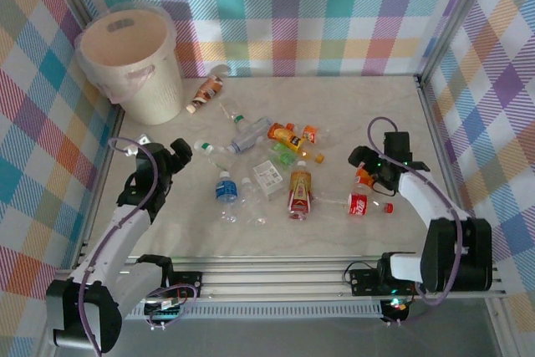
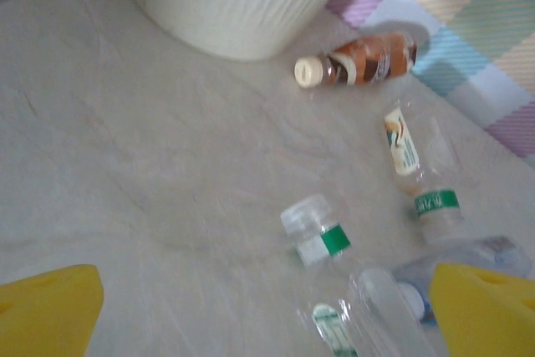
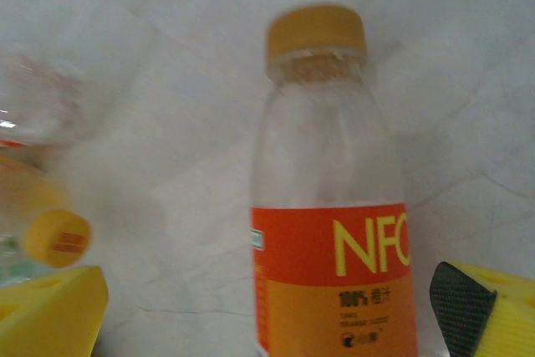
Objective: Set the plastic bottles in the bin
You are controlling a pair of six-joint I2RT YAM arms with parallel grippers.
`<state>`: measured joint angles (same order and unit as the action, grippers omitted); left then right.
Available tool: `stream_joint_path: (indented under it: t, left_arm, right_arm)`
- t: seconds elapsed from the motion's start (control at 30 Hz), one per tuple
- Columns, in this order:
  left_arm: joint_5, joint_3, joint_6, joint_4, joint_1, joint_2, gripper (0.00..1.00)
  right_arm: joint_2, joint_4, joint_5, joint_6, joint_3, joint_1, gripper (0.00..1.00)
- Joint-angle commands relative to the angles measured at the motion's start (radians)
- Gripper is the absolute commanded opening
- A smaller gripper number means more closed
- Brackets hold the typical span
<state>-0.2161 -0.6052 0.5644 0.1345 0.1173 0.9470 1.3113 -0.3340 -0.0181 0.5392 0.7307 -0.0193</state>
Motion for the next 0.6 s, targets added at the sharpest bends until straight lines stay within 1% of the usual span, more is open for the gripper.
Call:
stream_joint_path:
  t: [0.0,0.07,0.17,0.27,0.43,0.57]
  left_arm:
    - [0.068,-0.046,0.047,0.091,0.008,0.004,1.0]
    - [0.087,-0.053,0.045,0.089,0.007,0.011,1.0]
    - [0.147,-0.057,0.031,0.052,0.007,0.022,1.0]
    - [0.203,-0.057,0.031,0.012,0.008,0.037,1.0]
    - [0.293,-0.071,0.03,-0.042,0.011,0.078,1.0]
    - [0.333,-0.101,0.027,-0.045,0.026,0.112,1.0]
  right_arm:
    - [0.061,-0.086,0.01,-0.016,0.045,-0.004,1.0]
    - [0.099,-0.088,0.009,-0.023,0.057,-0.005,1.0]
    - [0.151,-0.097,0.007,-0.06,0.083,-0.009,0.95]
    - [0.194,-0.118,0.04,-0.079,0.11,-0.019,0.91]
    - [0.226,-0.093,0.05,-0.079,0.114,-0.025,0.78]
    - [0.229,-0.072,0.054,-0.072,0.114,-0.03,0.7]
